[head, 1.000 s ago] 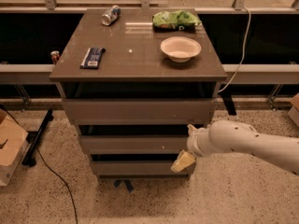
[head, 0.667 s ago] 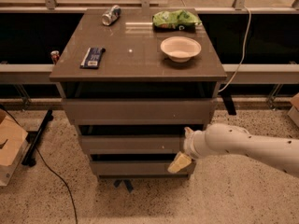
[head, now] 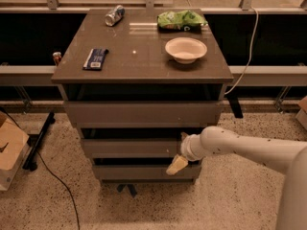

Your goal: Open middle drawer

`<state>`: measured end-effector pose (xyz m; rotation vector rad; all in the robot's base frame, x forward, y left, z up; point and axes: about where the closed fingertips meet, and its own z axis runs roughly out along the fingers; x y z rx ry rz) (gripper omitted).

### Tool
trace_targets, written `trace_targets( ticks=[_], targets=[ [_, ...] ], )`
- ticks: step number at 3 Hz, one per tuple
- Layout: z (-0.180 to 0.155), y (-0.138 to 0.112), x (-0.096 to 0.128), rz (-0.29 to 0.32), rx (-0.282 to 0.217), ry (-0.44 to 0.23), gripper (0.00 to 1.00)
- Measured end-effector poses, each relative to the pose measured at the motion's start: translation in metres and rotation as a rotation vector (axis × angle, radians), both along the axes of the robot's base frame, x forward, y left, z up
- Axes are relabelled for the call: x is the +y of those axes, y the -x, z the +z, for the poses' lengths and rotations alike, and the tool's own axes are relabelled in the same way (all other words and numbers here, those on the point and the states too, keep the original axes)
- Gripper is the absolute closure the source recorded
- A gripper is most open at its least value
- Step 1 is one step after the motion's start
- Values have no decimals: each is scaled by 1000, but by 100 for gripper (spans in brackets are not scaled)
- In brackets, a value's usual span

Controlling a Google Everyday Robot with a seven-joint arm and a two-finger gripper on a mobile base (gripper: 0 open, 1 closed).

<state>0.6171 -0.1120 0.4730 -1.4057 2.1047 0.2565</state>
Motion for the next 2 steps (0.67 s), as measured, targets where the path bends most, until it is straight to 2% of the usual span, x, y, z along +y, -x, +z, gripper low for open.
trace_targets(
  ticks=[2],
  targets=[
    [-42, -45, 6, 29, 34, -6, 0]
  ],
)
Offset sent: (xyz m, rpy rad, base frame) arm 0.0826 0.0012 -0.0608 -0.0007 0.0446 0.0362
